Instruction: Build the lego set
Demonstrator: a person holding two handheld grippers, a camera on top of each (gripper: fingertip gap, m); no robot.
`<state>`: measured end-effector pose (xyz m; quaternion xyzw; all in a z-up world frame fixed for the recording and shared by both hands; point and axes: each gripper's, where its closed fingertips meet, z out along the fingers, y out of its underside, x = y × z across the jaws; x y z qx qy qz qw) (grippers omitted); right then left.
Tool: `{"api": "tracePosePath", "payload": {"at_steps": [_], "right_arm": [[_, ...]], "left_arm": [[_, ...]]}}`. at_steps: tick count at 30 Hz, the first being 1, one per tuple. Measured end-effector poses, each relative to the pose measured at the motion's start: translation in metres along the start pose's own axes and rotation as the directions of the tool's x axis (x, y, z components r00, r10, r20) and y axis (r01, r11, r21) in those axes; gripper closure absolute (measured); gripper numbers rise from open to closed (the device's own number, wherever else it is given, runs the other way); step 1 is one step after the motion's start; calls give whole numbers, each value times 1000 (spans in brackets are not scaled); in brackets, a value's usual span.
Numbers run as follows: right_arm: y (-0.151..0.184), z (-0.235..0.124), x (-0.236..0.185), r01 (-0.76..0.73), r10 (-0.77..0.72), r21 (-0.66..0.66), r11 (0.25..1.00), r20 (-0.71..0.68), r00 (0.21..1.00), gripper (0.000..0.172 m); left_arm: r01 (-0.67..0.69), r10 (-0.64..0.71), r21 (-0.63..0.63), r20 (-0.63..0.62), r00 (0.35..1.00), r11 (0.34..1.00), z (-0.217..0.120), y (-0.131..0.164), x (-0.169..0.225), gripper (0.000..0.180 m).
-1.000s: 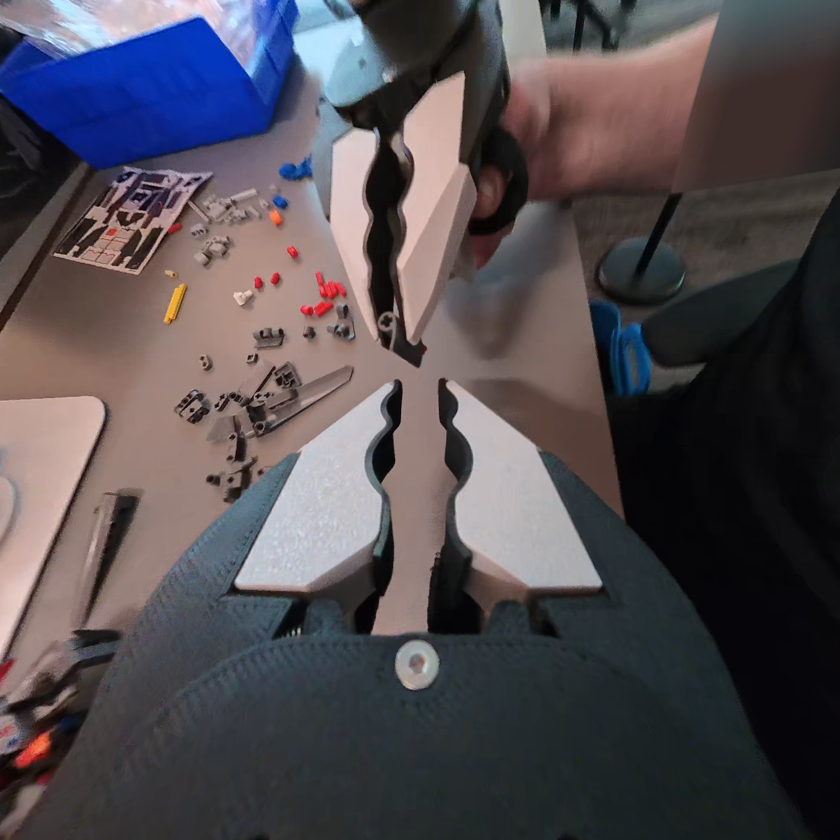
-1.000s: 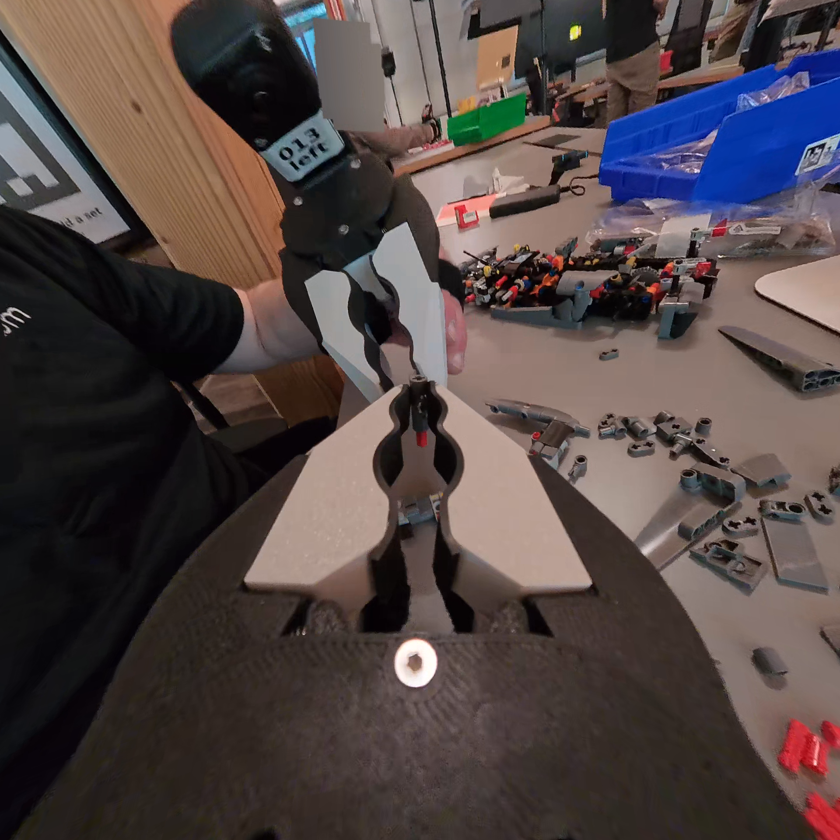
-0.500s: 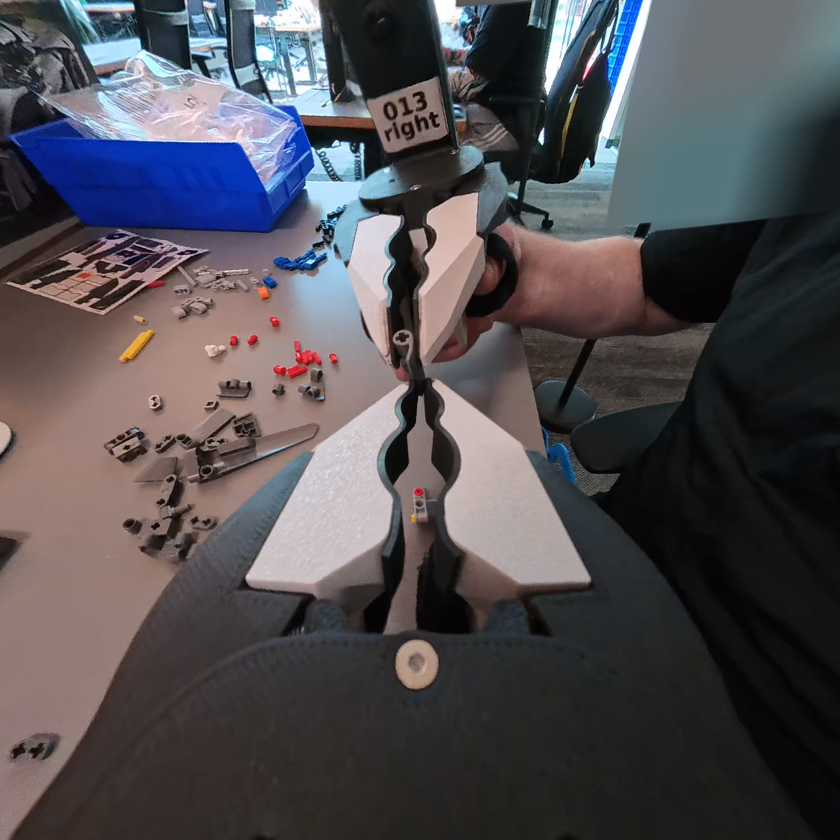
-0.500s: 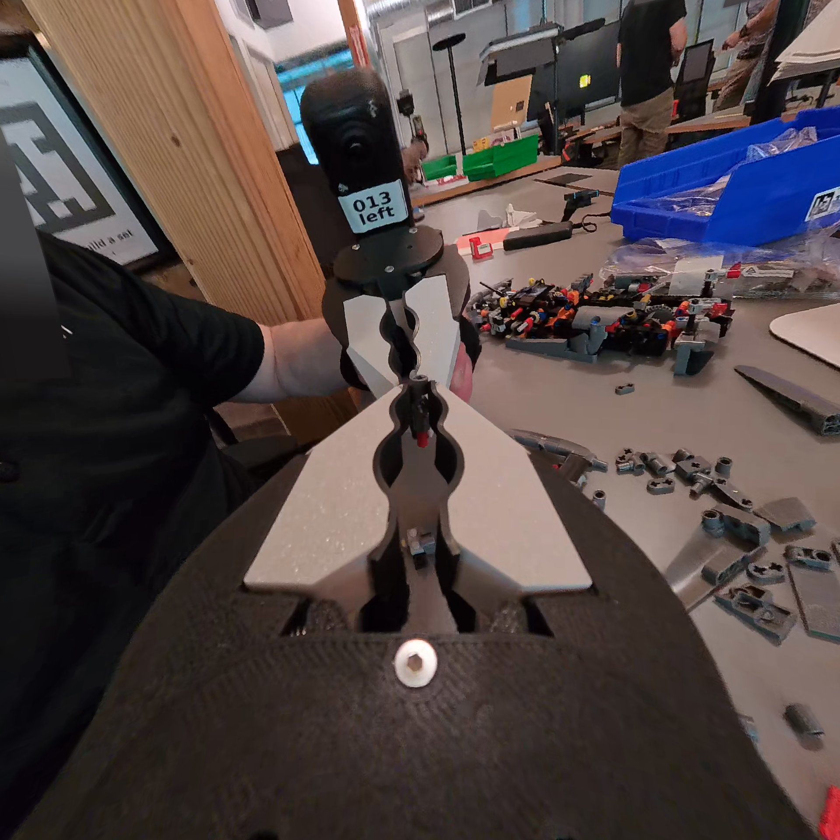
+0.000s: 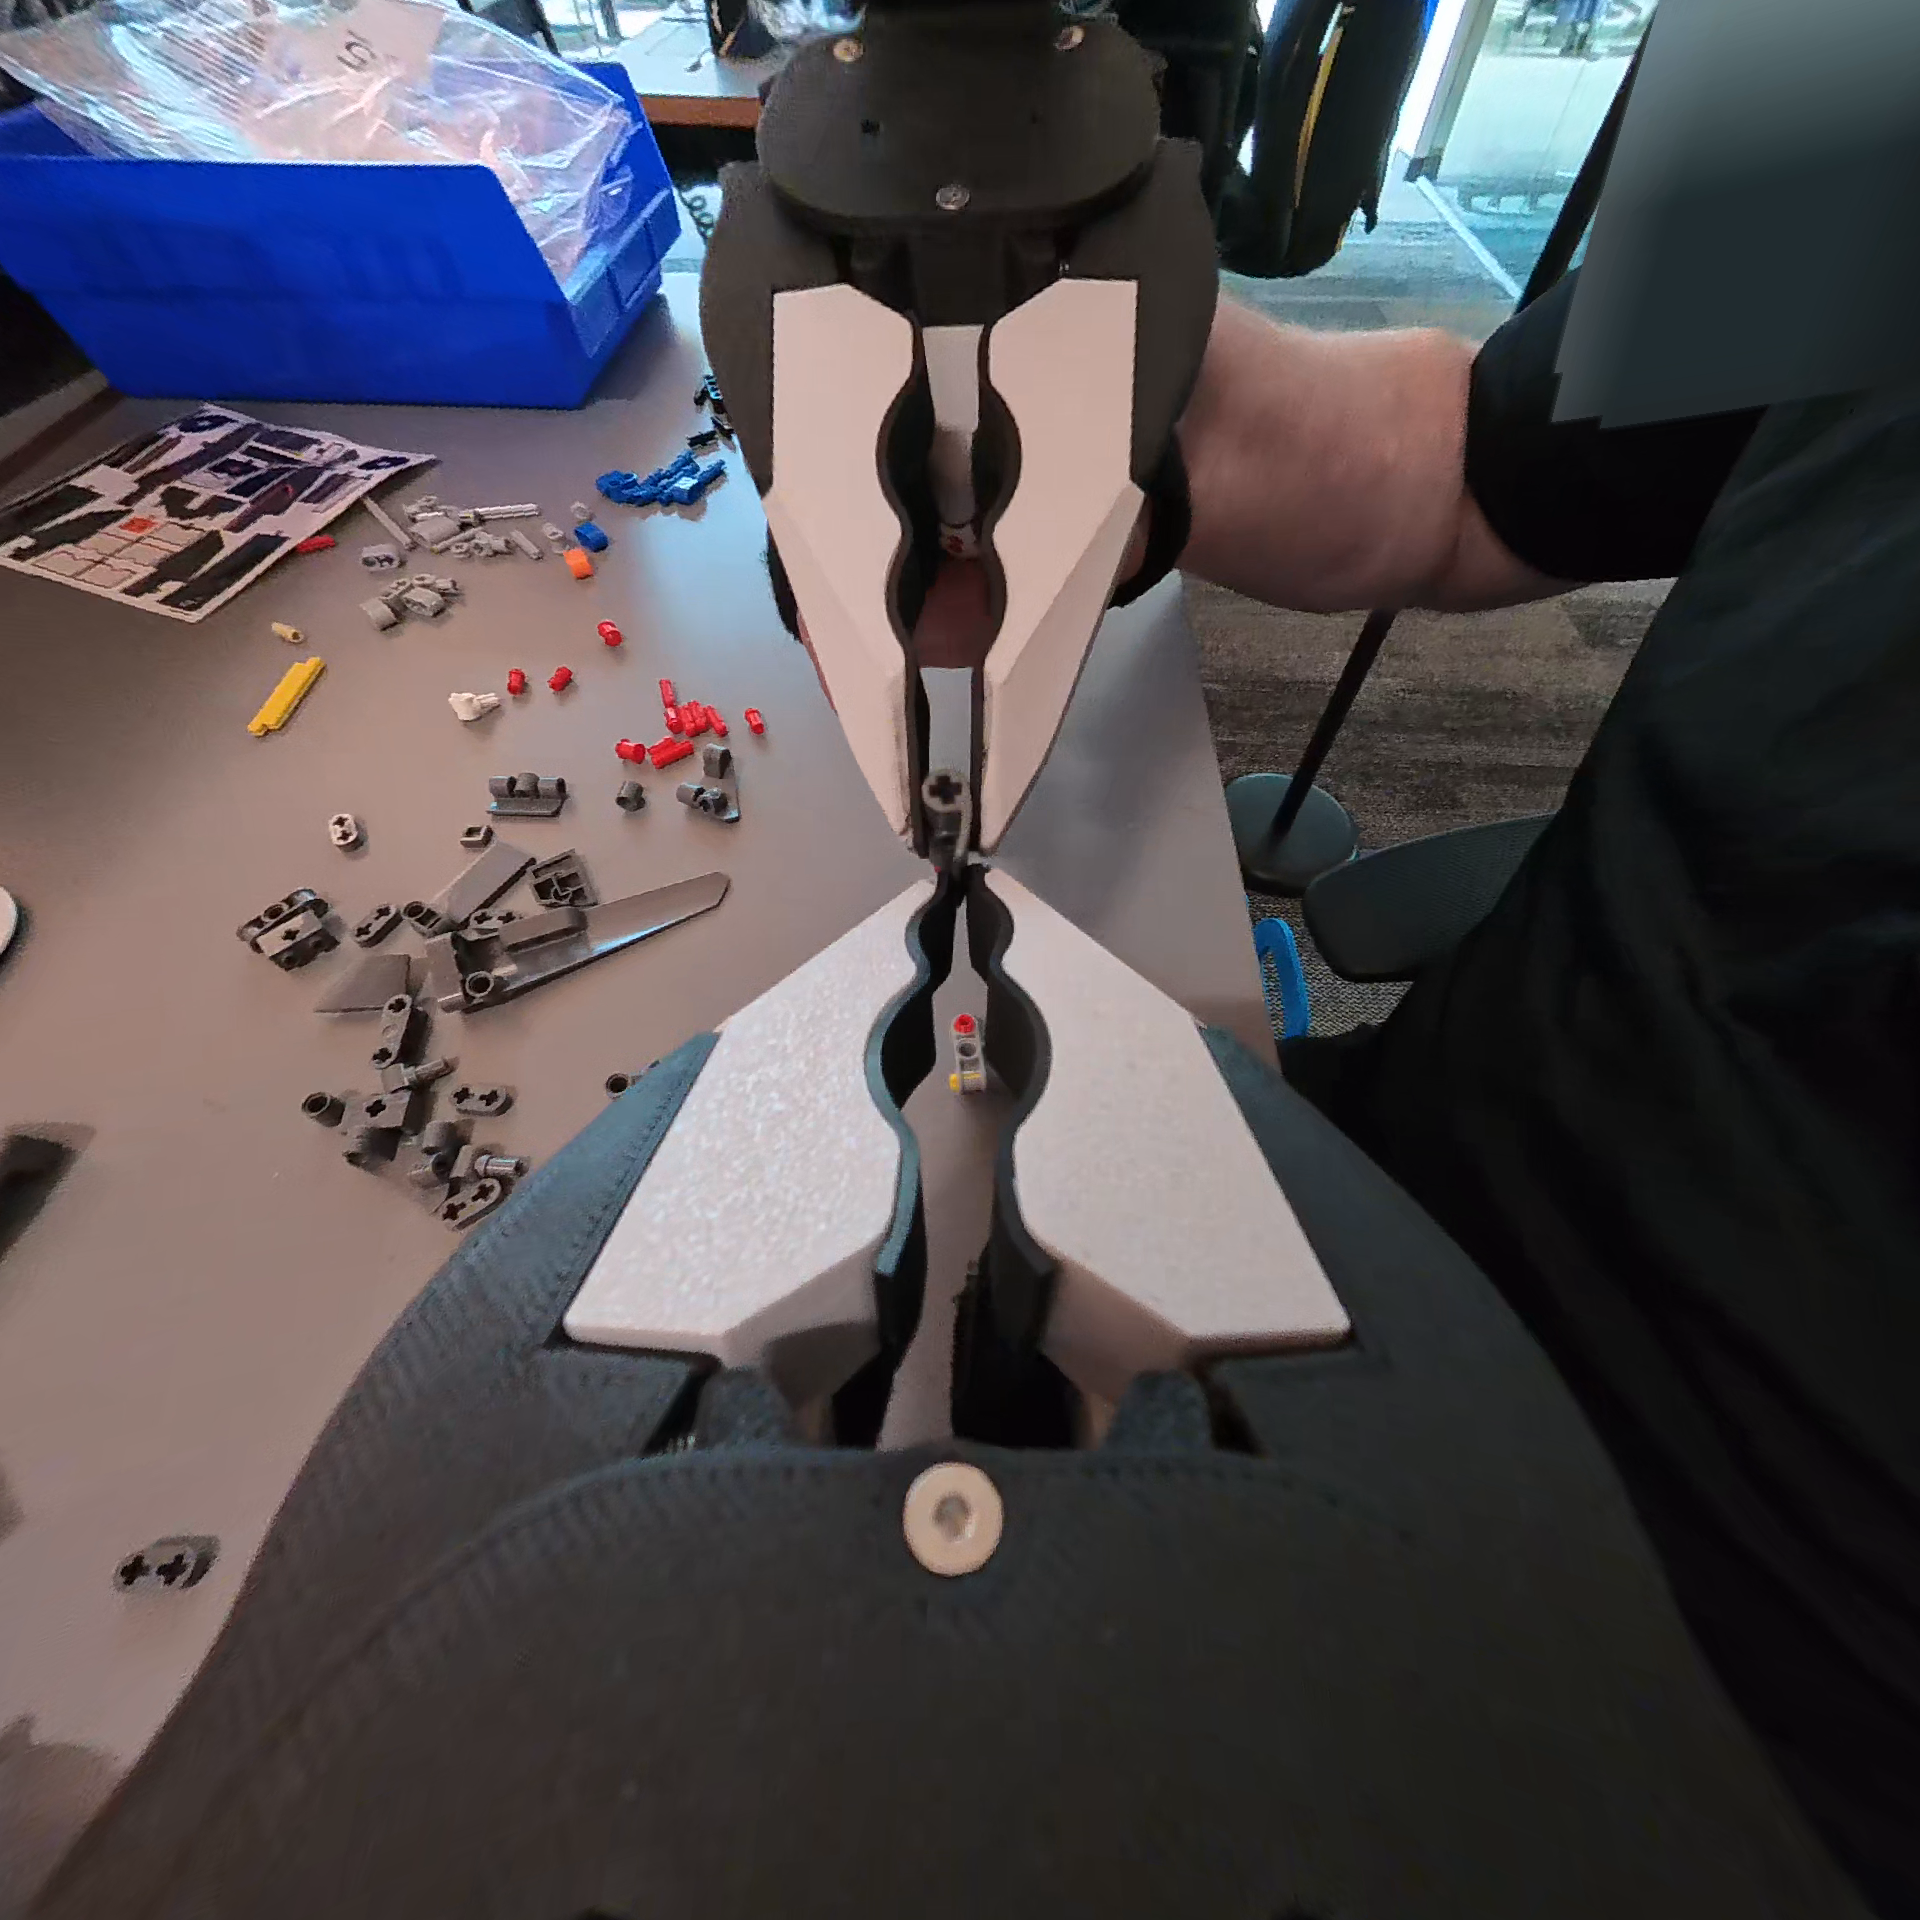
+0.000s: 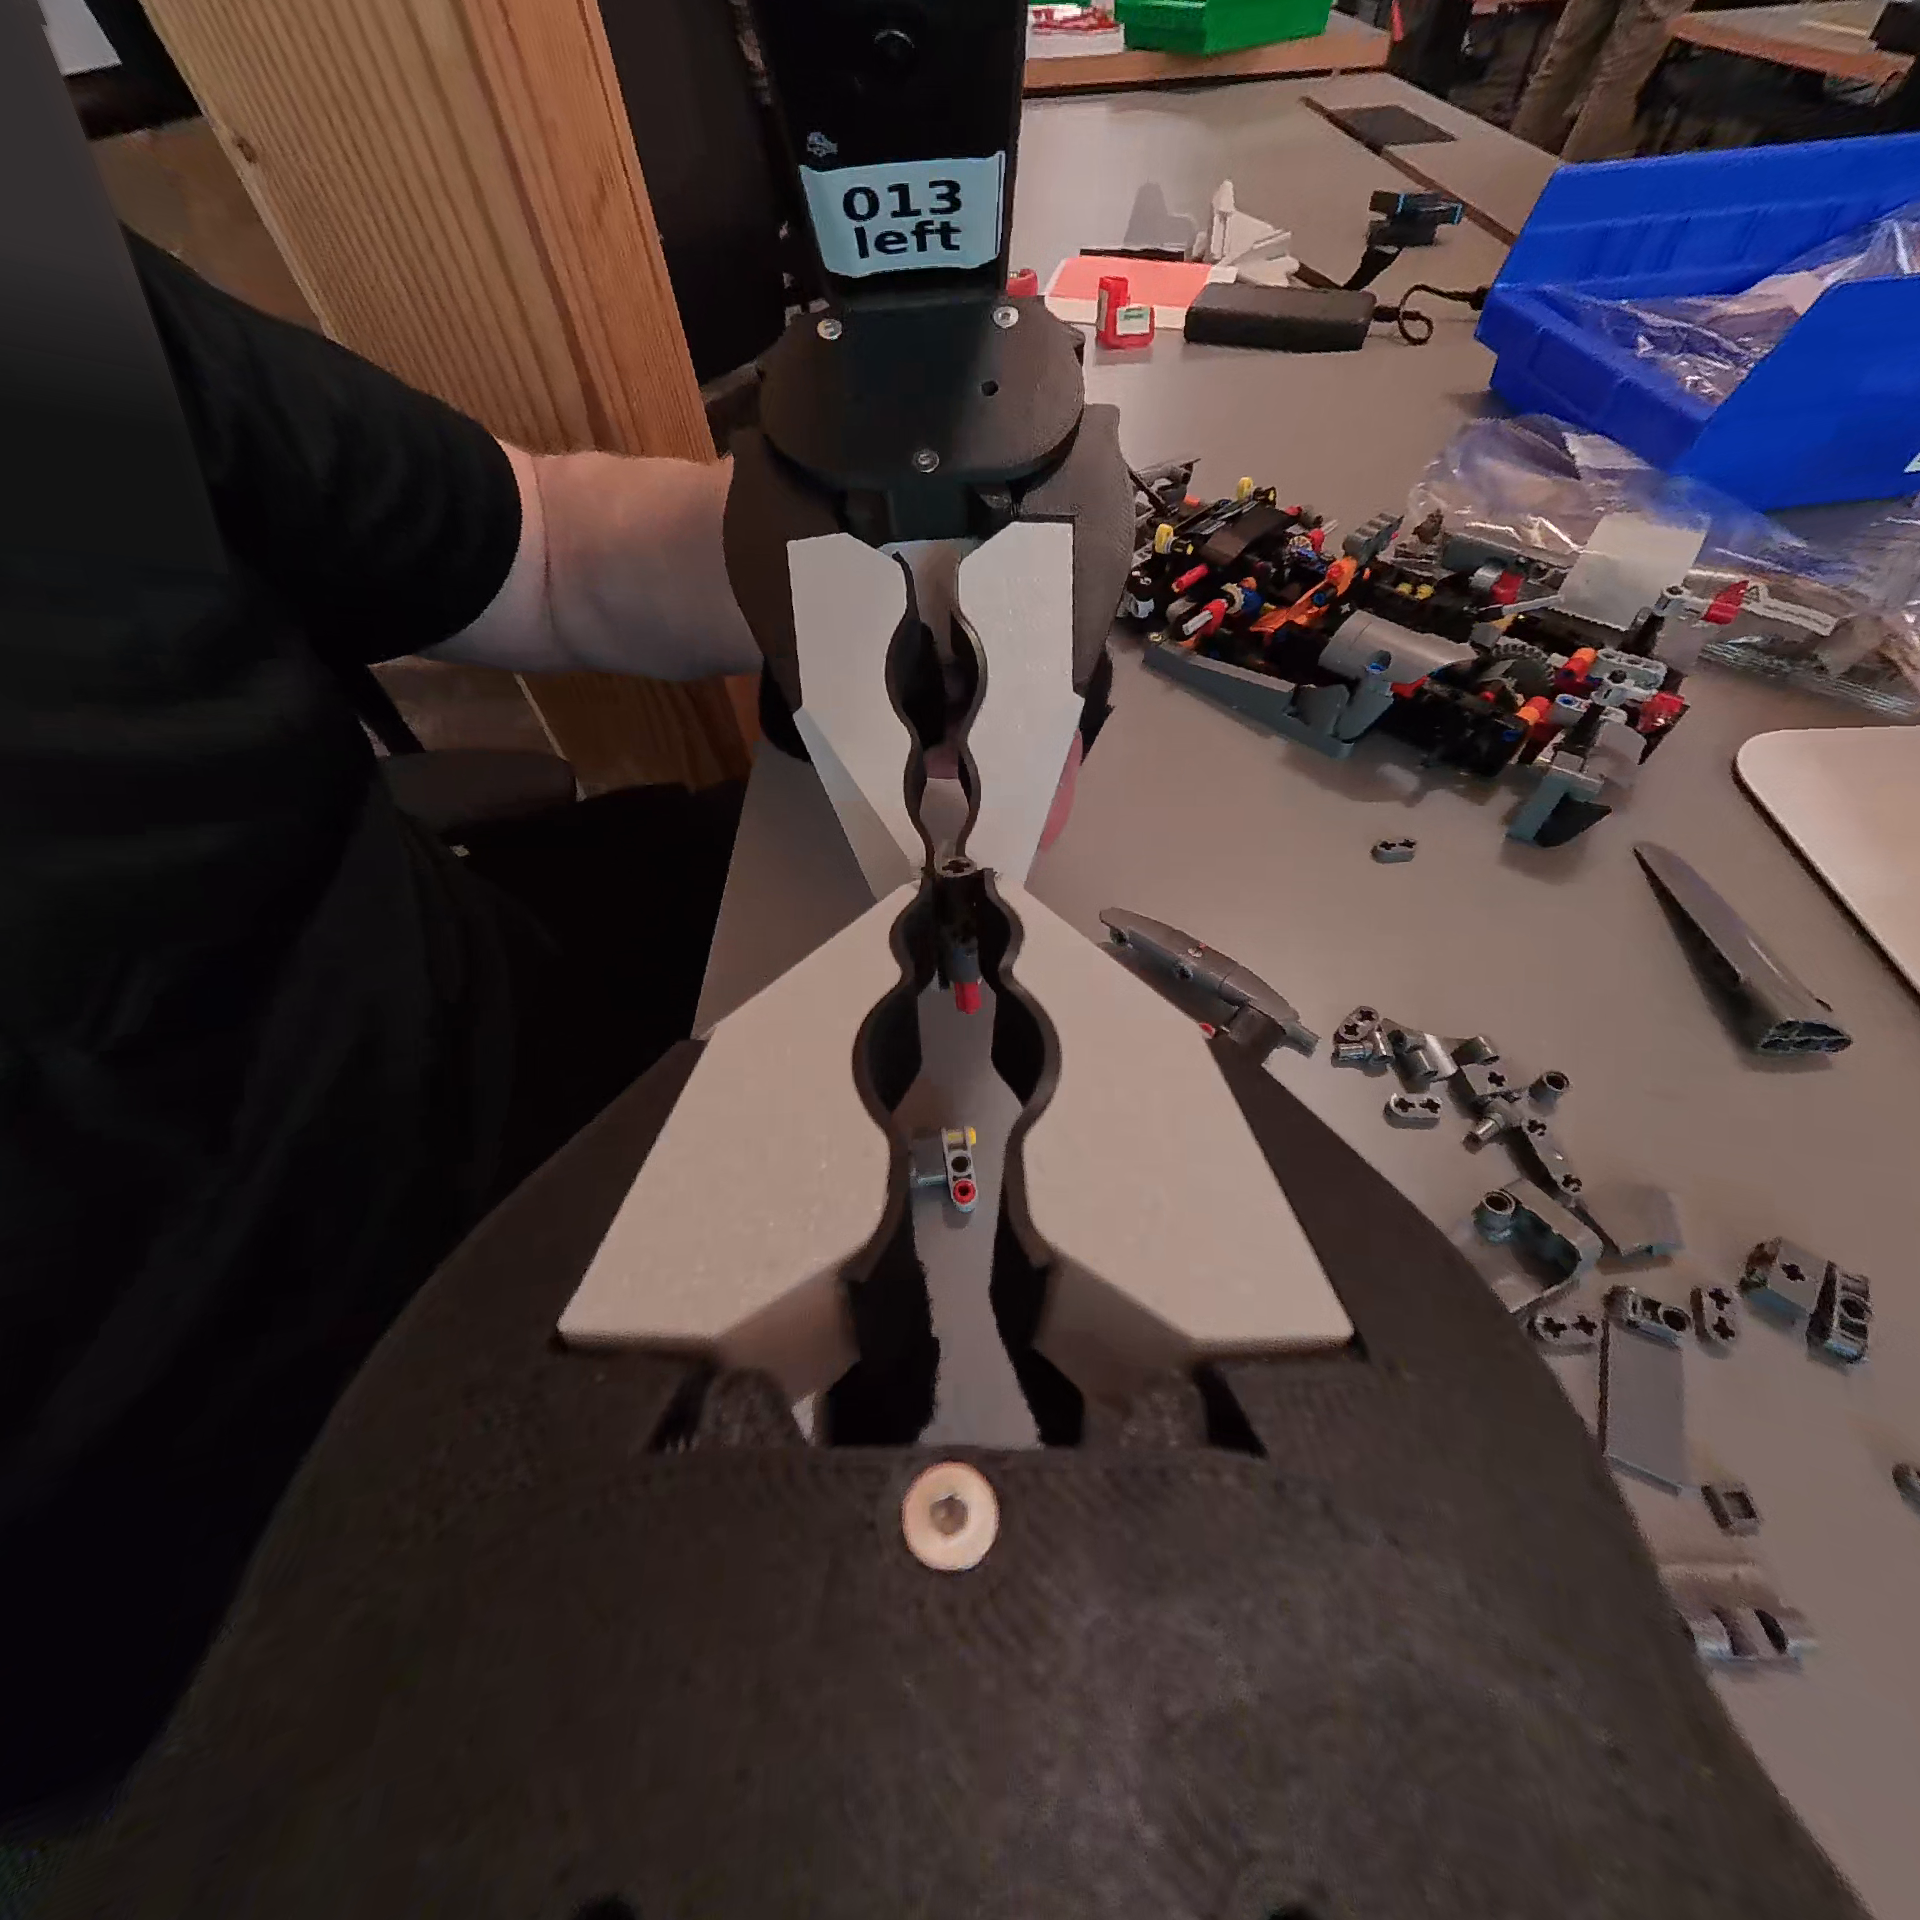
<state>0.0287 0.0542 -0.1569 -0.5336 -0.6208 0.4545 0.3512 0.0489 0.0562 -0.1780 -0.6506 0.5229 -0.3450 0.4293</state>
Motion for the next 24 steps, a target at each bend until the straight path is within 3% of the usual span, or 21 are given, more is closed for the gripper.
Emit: {"api": "tracePosePath", "payload": {"at_steps": [12, 17, 20, 24], "right_arm": [[0, 0, 6, -59, 60, 44, 997, -20, 998, 166], [-2, -11, 9, 209, -214, -42, 977, -166, 963, 138], [0, -19, 7, 402, -432, -167, 900, -223, 874, 137], [13, -19, 11, 569, -674, -393, 723, -220, 705, 134]], "left_arm": [[75, -74, 45, -11, 997, 996, -1, 1, -5, 180], [184, -178, 83, -74, 981, 980, -3, -2, -7, 180], [250, -239, 96, -116, 964, 963, -5, -3, -8, 180], [309, -291, 89, -174, 941, 947, -3, -4, -7, 180]]}}
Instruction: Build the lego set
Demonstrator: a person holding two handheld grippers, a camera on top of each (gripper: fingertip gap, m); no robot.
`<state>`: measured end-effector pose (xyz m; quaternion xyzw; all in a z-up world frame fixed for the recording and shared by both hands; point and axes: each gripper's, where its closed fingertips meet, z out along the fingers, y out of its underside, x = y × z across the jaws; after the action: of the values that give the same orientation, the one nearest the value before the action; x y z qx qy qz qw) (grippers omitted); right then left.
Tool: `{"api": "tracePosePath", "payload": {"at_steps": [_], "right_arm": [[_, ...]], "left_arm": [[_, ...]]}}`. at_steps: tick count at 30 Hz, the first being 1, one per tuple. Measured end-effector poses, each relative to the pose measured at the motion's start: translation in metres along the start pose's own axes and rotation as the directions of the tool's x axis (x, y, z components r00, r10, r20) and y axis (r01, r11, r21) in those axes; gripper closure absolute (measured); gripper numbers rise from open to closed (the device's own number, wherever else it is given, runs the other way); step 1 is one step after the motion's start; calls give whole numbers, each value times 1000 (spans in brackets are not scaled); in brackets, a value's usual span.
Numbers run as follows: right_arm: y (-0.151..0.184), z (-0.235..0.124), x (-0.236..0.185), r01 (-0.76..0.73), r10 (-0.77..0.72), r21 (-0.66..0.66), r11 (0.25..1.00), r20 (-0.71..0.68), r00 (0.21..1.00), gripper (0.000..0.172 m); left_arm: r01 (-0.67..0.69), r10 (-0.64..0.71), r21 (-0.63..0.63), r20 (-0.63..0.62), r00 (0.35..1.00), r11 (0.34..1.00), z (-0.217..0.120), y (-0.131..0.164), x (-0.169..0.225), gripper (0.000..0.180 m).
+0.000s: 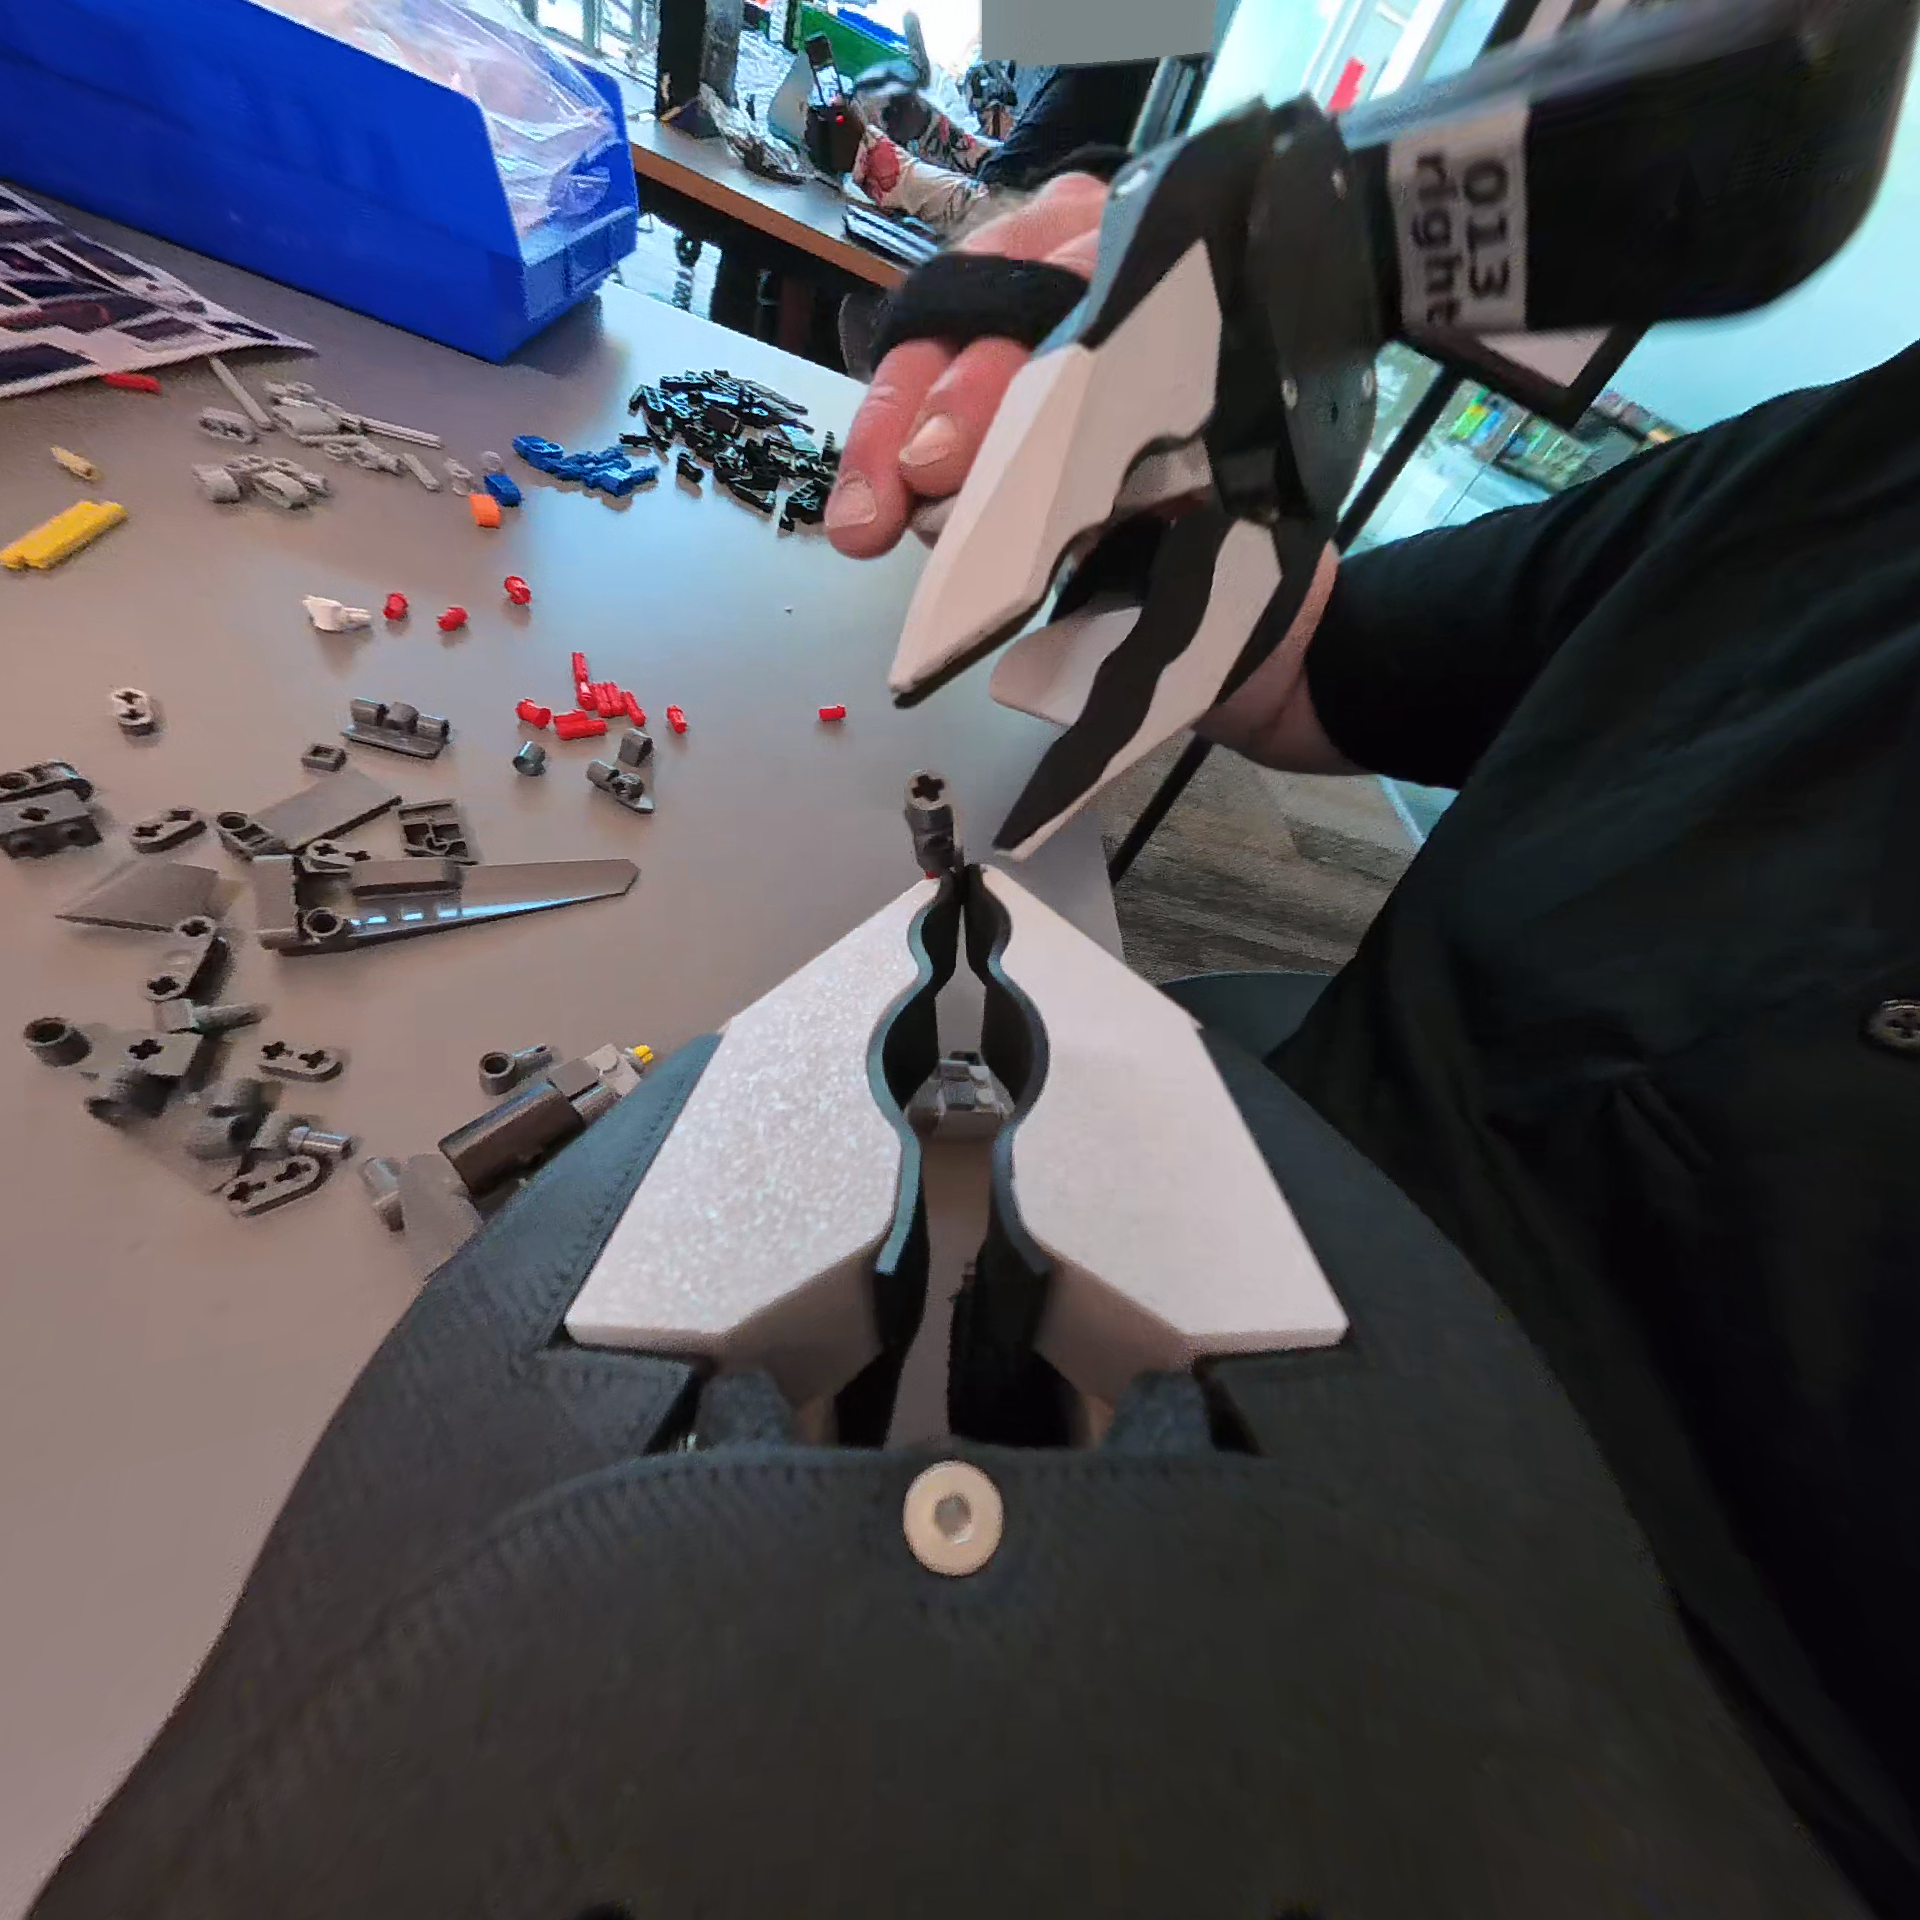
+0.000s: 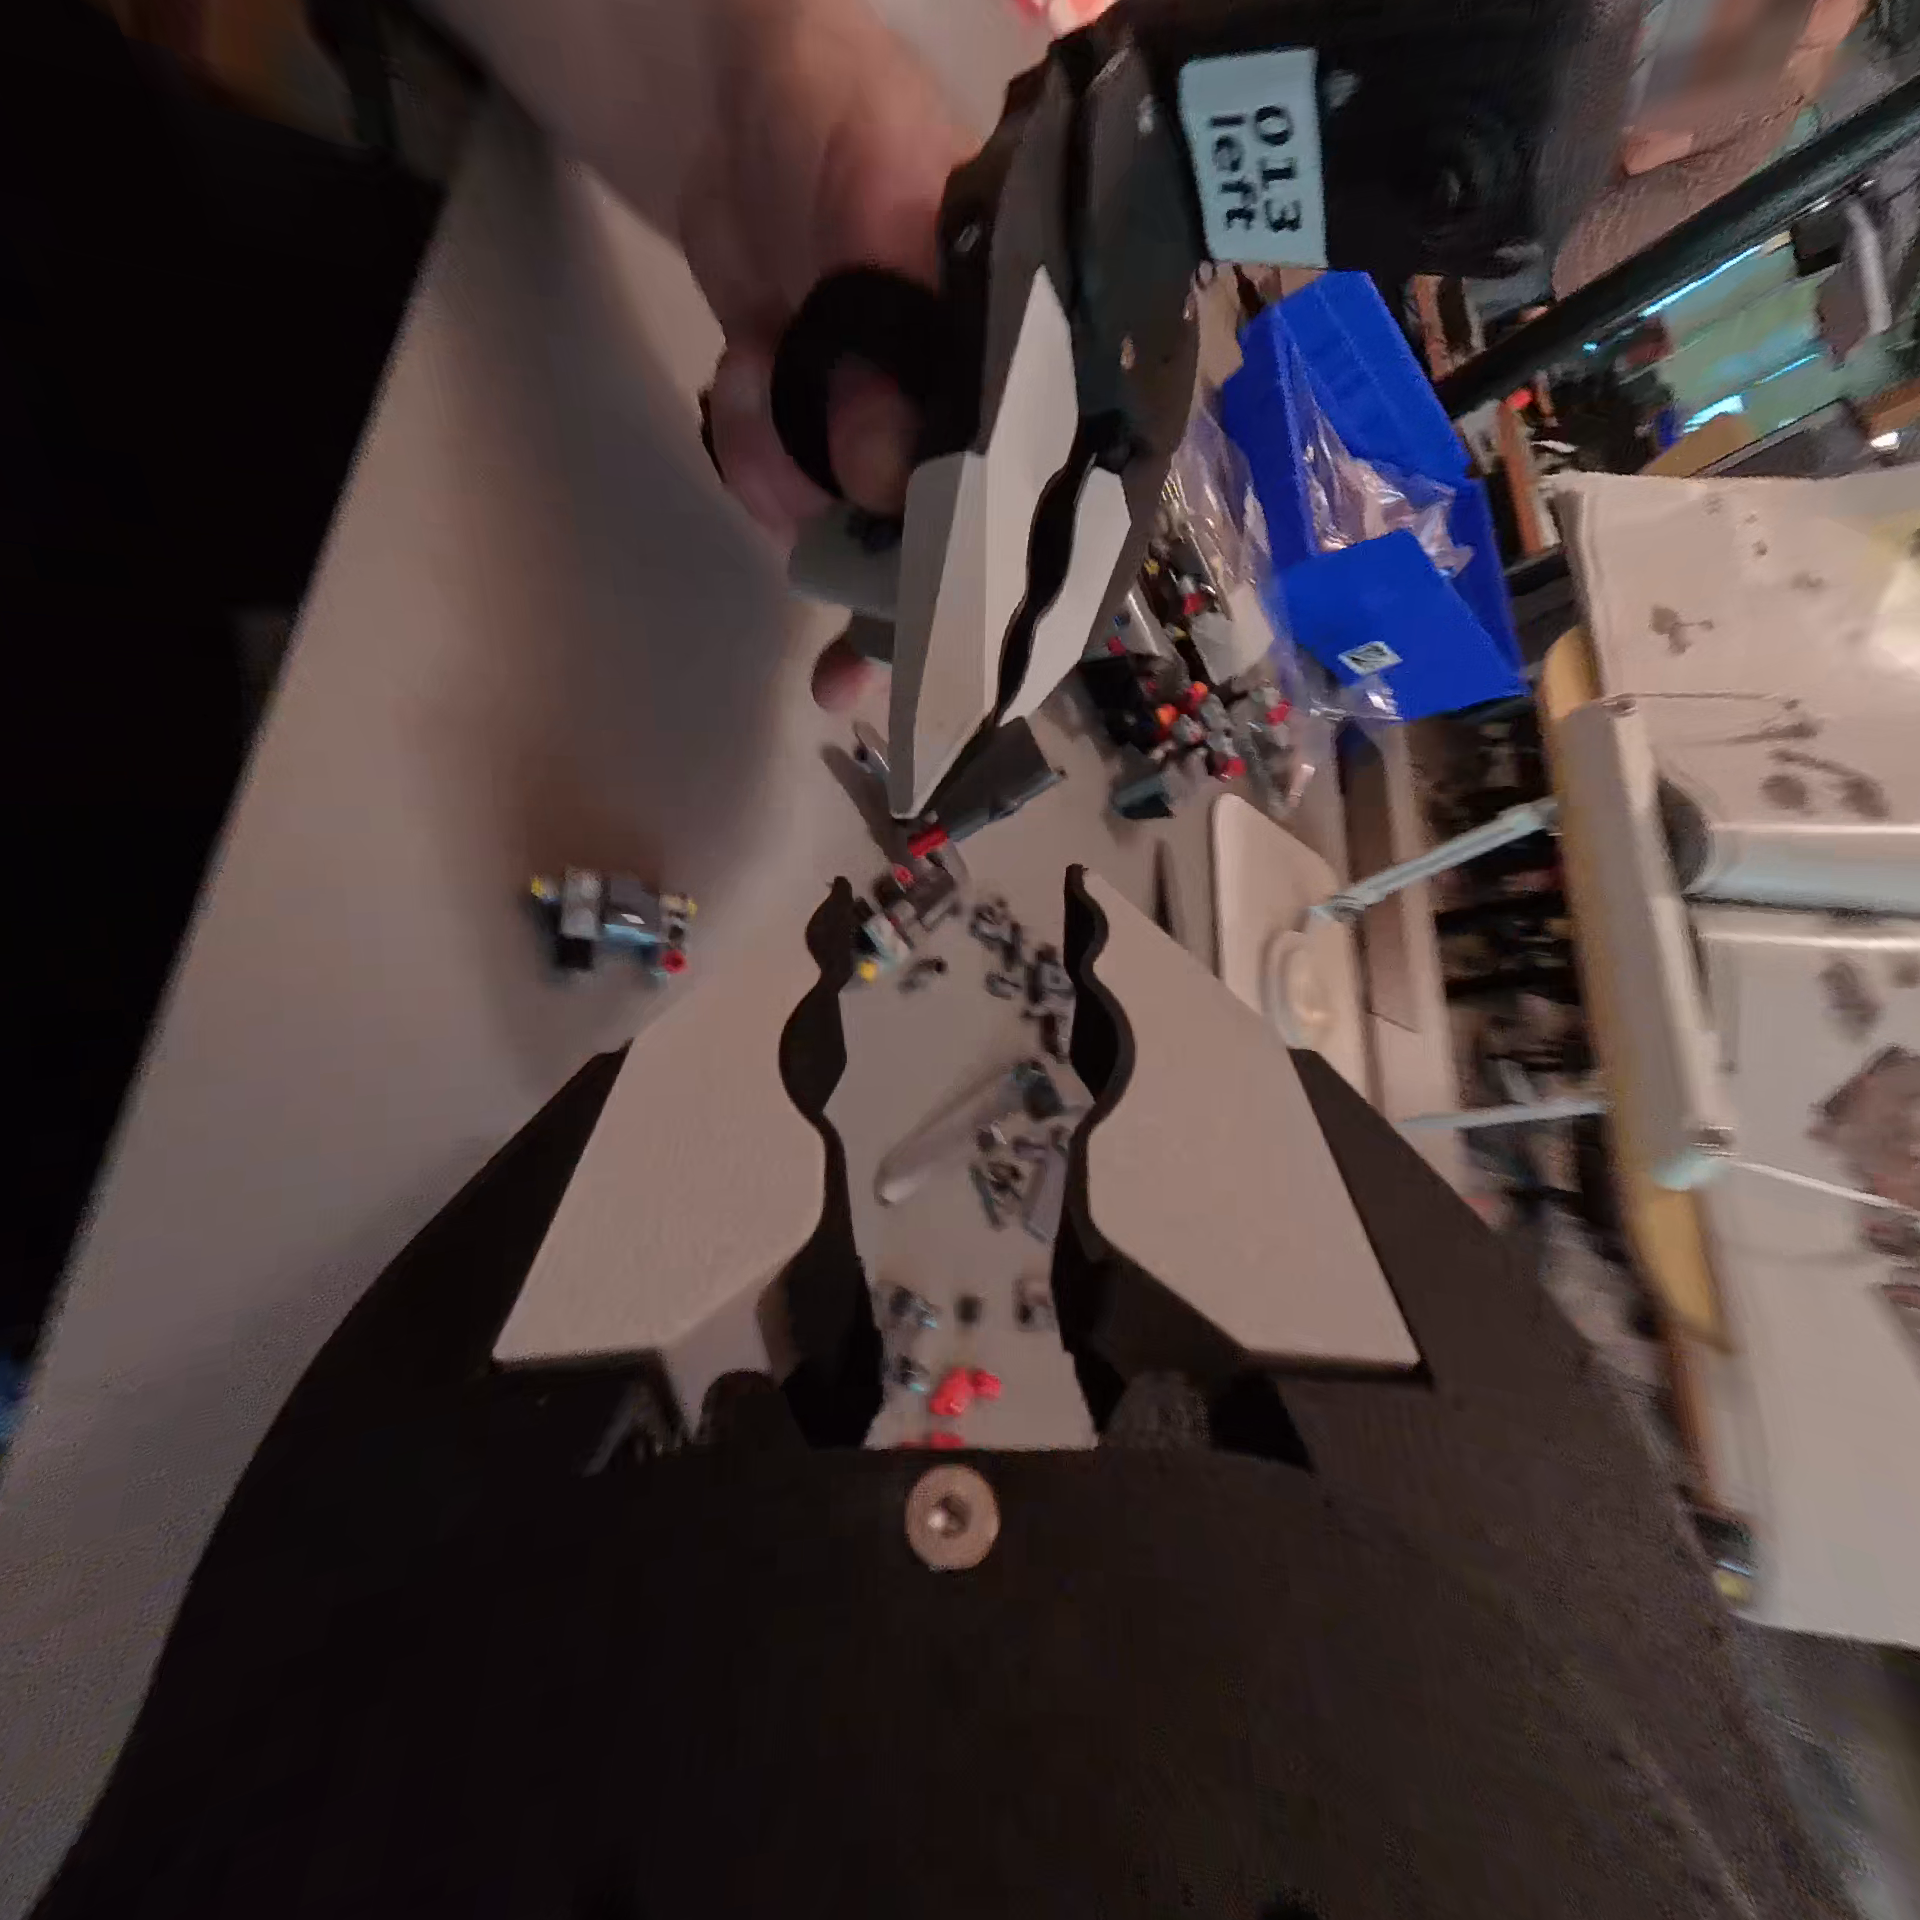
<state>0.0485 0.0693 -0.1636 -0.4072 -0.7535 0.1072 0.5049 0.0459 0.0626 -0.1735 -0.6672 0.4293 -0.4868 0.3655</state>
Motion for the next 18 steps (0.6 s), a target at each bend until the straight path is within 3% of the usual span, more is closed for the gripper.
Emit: {"api": "tracePosePath", "payload": {"at_steps": [5, 13, 18], "right_arm": [[4, 5, 4, 284, -294, -114, 952, -76, 953, 137], [0, 12, -1, 415, -420, -80, 906, -54, 906, 144], [1, 13, -7, 545, -551, -96, 833, -45, 833, 149]], "left_arm": [[55, -56, -29, -65, 996, 998, 5, 3, 4, 180], [82, -94, -93, -133, 987, 992, 10, 9, 9, 180], [102, -121, -125, -158, 980, 987, 13, 12, 9, 180]]}}
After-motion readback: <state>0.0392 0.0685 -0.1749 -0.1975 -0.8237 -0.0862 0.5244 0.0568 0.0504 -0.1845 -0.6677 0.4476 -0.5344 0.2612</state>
